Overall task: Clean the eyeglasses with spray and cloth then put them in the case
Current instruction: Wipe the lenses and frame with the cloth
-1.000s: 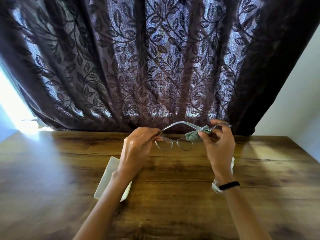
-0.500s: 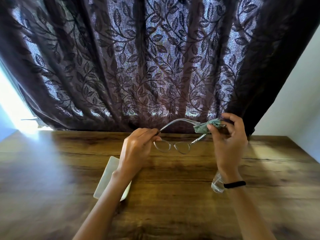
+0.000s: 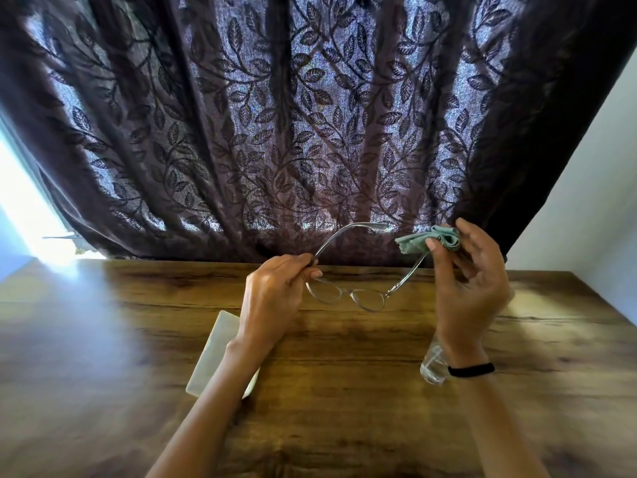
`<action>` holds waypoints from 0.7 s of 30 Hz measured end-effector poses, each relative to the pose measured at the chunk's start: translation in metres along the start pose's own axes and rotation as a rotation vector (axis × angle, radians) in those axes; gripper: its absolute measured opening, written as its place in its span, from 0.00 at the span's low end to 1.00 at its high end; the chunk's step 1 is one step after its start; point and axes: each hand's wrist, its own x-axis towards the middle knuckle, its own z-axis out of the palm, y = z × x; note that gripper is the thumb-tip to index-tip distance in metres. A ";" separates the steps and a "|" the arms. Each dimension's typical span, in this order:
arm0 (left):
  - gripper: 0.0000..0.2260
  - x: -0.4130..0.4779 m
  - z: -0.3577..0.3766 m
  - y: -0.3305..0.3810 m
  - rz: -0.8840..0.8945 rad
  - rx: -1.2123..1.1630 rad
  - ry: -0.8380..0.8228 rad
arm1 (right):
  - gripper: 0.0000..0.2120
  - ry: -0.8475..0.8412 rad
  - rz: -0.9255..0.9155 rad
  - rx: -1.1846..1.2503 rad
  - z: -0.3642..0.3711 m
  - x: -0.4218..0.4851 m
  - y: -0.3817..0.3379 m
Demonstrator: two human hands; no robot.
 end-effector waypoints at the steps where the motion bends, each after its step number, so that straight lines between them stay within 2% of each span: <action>1: 0.09 0.000 0.000 0.001 -0.009 -0.017 0.010 | 0.16 -0.006 0.000 0.005 0.000 0.000 0.000; 7: 0.08 0.001 0.001 0.006 -0.110 -0.162 0.120 | 0.15 -0.043 0.072 0.008 0.002 -0.002 0.004; 21: 0.08 0.009 0.001 0.011 -0.111 -0.237 0.273 | 0.13 -0.162 0.447 0.055 0.015 -0.031 0.009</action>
